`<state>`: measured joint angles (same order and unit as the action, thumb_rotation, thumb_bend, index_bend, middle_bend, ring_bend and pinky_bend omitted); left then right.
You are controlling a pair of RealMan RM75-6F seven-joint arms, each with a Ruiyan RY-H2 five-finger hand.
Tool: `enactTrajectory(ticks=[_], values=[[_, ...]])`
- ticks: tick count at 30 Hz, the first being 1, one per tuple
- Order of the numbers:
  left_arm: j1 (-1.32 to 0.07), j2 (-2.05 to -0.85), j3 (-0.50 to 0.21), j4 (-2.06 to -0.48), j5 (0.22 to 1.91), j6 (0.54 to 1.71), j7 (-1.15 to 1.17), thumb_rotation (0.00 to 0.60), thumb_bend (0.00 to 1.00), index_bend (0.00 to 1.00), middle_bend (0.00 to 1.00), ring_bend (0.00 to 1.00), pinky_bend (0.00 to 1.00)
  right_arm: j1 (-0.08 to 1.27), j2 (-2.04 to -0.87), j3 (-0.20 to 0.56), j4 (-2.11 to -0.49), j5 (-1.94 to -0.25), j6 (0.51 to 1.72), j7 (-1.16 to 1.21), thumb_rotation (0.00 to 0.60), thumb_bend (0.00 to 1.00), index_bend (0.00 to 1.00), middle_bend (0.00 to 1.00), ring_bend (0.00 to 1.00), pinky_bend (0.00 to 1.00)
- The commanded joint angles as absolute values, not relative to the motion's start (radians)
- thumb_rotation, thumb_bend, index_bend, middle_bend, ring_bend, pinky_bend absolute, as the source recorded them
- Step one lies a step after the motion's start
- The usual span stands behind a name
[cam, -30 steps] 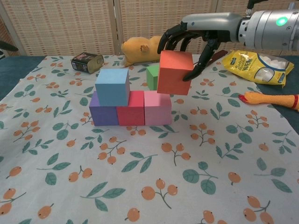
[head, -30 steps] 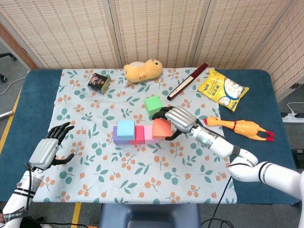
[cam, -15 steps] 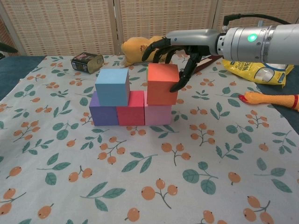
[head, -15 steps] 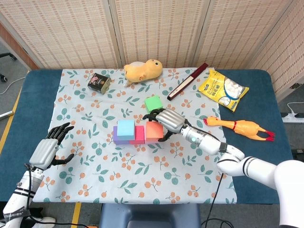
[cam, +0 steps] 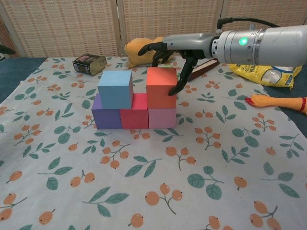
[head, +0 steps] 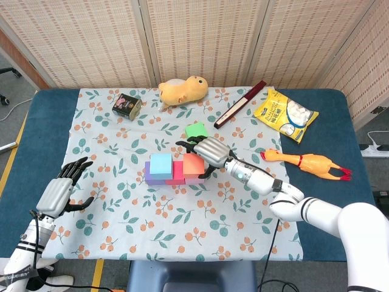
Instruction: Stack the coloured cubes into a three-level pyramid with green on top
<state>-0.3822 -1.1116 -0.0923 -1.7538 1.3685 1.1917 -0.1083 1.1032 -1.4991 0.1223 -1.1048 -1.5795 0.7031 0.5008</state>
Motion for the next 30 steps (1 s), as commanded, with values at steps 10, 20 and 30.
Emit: enactTrajectory(ticks=[10,20,30], values=[[-0.374,-1.109,-0.09,-1.754,1.376,1.196,-0.117,0.6,0.3,0.08,0.0,0.0,0.06,1.098,-1.47,0.117,-1.157,-1.527,0.68,0.461,0.6,0.02,0.0,0.21,0.03,0.12],[-0.368,-1.106,-0.085,-1.754,1.379,1.193,-0.124,0.6,0.3,0.08,0.0,0.0,0.06,1.1,-1.489,0.126,-1.147,-1.48,0.658,0.407,0.6,0.02,0.0,0.21,0.02,0.12],[-0.366,-1.107,-0.082,-1.747,1.387,1.189,-0.141,0.6,0.3,0.07,0.0,0.0,0.06,1.09,-1.49,0.135,-1.139,-1.45,0.654,0.393,0.6,0.02,0.06,0.23,0.02,0.12]])
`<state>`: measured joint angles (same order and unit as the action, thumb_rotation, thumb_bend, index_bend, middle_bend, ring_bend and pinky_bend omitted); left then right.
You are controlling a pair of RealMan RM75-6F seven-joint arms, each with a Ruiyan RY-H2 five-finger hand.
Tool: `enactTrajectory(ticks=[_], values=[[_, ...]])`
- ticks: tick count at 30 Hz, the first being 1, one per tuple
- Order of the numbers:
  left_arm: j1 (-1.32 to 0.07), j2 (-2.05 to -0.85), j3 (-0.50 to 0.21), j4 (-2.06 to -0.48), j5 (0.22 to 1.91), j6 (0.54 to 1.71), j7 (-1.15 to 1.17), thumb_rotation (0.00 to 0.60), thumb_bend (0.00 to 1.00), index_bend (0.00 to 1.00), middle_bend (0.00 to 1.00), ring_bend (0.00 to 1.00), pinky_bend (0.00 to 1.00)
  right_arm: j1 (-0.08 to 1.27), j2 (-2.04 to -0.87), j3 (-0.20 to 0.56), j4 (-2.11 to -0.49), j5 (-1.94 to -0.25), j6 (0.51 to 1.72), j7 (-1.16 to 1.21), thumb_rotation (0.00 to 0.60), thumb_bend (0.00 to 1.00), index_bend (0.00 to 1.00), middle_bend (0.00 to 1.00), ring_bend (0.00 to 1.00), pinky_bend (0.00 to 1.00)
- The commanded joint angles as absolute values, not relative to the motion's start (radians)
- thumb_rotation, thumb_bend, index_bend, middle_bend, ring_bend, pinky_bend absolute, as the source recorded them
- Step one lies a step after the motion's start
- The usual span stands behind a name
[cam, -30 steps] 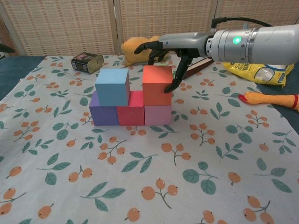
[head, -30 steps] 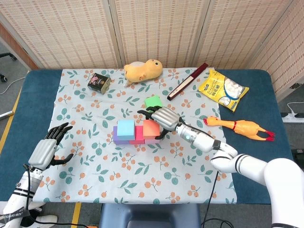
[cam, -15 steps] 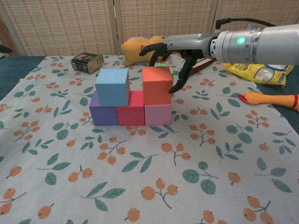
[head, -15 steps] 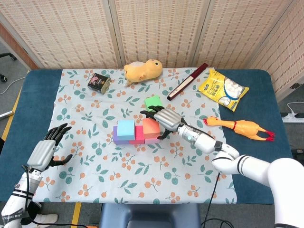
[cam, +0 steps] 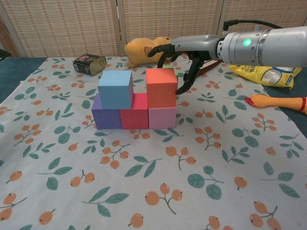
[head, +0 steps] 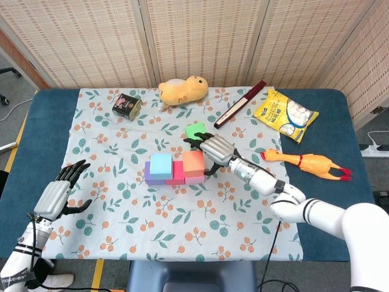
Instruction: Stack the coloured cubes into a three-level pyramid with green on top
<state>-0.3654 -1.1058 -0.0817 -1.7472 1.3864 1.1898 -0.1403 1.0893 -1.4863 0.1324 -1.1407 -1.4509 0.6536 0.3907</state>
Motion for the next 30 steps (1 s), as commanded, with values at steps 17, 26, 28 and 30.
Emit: enactTrajectory(ticks=[17,26,28,30], values=[[-0.363,-1.108,-0.079,-1.741,1.403,1.19,-0.154,0.6,0.3,0.06,0.0,0.0,0.06,1.08,-1.478,0.14,-1.164,-1.481,0.71,0.433,0.6,0.12,0.17,0.32,0.08,0.12],[-0.363,-1.11,-0.074,-1.733,1.414,1.187,-0.171,0.6,0.3,0.06,0.0,0.0,0.06,1.088,-1.507,0.138,-1.15,-1.483,0.708,0.432,0.6,0.12,0.17,0.32,0.08,0.12],[-0.362,-1.111,-0.073,-1.73,1.416,1.187,-0.176,0.6,0.3,0.06,0.0,0.0,0.06,1.09,-1.514,0.138,-1.145,-1.485,0.71,0.431,0.6,0.12,0.17,0.32,0.08,0.12],[-0.361,-1.112,-0.073,-1.727,1.418,1.188,-0.181,0.6,0.3,0.06,0.0,0.0,0.06,1.091,-1.52,0.139,-1.139,-1.485,0.713,0.428,0.6,0.12,0.17,0.32,0.08,0.12]])
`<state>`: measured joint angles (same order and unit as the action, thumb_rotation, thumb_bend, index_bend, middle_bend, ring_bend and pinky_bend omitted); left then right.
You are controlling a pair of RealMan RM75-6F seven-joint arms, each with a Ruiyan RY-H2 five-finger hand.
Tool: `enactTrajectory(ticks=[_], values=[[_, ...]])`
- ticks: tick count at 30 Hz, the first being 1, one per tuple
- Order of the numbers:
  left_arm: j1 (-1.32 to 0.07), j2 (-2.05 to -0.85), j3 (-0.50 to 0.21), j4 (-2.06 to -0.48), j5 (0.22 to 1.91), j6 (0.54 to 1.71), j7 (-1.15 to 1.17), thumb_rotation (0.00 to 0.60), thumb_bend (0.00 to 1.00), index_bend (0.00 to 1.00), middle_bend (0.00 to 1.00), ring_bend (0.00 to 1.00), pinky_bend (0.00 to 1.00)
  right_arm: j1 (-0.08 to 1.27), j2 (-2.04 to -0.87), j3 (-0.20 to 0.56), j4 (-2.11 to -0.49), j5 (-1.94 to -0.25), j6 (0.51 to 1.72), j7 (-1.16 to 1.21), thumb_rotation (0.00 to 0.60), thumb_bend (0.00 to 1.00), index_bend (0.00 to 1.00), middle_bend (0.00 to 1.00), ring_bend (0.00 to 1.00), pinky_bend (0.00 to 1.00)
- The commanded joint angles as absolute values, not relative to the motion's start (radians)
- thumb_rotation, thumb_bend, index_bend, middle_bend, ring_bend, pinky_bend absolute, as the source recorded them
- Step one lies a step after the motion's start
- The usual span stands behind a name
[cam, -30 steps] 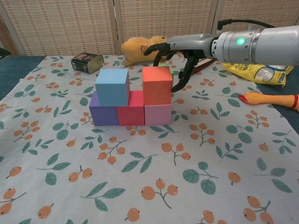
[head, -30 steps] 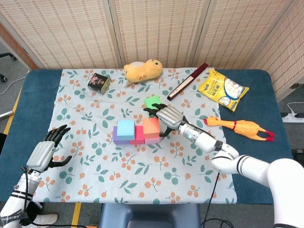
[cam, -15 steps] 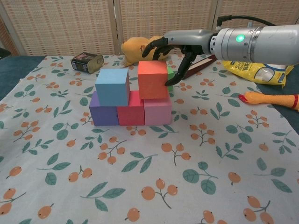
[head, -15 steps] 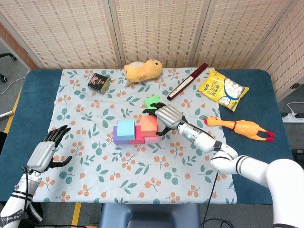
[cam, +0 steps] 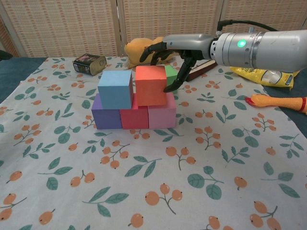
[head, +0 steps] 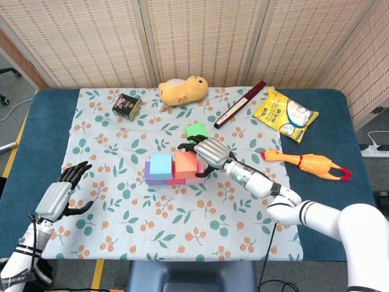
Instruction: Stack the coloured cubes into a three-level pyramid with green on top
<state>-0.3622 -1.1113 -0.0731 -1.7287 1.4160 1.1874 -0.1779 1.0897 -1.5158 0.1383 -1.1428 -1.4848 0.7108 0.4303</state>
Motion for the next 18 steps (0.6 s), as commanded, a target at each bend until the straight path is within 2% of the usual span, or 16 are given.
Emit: enactTrajectory(ticks=[1,18], values=[[-0.361,-1.112,-0.072,-1.726,1.418,1.189,-0.183,0.6,0.3,0.06,0.0,0.0,0.06,1.092,-1.521,0.139,-1.138,-1.485,0.712,0.428,0.6,0.12,0.17,0.32,0.08,0.12],[-0.358,-1.11,-0.062,-1.709,1.44,1.188,-0.223,0.6,0.3,0.06,0.0,0.0,0.06,1.102,-1.542,0.139,-1.123,-1.48,0.706,0.401,0.6,0.12,0.15,0.32,0.08,0.12]])
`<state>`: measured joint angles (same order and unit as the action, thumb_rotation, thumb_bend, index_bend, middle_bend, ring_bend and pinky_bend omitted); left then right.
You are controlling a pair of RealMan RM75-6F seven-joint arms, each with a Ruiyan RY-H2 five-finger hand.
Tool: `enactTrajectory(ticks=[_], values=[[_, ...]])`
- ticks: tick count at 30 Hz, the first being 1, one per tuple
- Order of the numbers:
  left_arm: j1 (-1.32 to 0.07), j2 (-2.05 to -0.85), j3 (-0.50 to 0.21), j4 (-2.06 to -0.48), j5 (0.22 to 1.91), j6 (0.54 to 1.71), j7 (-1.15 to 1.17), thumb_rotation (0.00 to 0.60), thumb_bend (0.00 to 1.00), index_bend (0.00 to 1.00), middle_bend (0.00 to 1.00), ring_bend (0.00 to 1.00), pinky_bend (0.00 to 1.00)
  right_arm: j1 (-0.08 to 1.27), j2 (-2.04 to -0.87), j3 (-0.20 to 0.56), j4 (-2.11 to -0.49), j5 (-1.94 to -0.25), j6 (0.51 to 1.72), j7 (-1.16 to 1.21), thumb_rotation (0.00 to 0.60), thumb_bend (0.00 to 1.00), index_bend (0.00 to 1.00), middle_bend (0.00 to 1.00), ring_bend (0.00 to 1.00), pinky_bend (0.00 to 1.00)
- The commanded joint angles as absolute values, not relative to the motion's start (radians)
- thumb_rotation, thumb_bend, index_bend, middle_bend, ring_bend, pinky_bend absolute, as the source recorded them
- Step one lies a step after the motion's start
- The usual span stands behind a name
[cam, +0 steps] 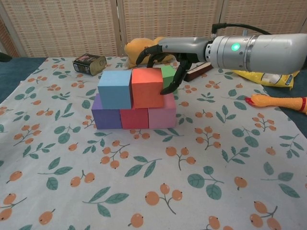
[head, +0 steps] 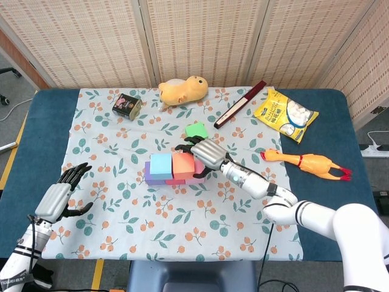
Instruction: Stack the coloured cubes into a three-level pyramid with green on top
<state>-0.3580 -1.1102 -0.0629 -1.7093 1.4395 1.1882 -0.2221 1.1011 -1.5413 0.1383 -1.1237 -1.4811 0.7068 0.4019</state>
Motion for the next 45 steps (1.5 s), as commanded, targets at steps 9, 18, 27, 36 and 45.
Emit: enactTrajectory(ticks=[9,18,27,36,45], values=[[-0.36,-1.111,-0.059,-1.704,1.446,1.183,-0.238,0.6,0.3,0.06,0.0,0.0,0.06,1.104,-1.551,0.138,-1.115,-1.475,0.702,0.392,0.6,0.12,0.14,0.32,0.09,0.12],[-0.361,-1.114,-0.057,-1.697,1.449,1.18,-0.246,0.6,0.3,0.06,0.0,0.0,0.06,1.104,-1.559,0.143,-1.106,-1.472,0.709,0.39,0.6,0.12,0.14,0.32,0.09,0.11],[-0.362,-1.113,-0.055,-1.699,1.449,1.177,-0.246,0.6,0.3,0.05,0.0,0.0,0.06,1.102,-1.562,0.146,-1.108,-1.46,0.706,0.376,0.6,0.12,0.13,0.32,0.09,0.11],[-0.36,-1.114,-0.053,-1.696,1.449,1.178,-0.25,0.6,0.3,0.06,0.0,0.0,0.06,1.102,-1.567,0.152,-1.114,-1.45,0.703,0.365,0.6,0.12,0.12,0.32,0.09,0.1],[-0.359,-1.115,-0.052,-1.688,1.451,1.178,-0.26,0.6,0.3,0.06,0.0,0.0,0.06,1.104,-1.575,0.159,-1.11,-1.439,0.697,0.352,0.6,0.12,0.12,0.32,0.08,0.09]])
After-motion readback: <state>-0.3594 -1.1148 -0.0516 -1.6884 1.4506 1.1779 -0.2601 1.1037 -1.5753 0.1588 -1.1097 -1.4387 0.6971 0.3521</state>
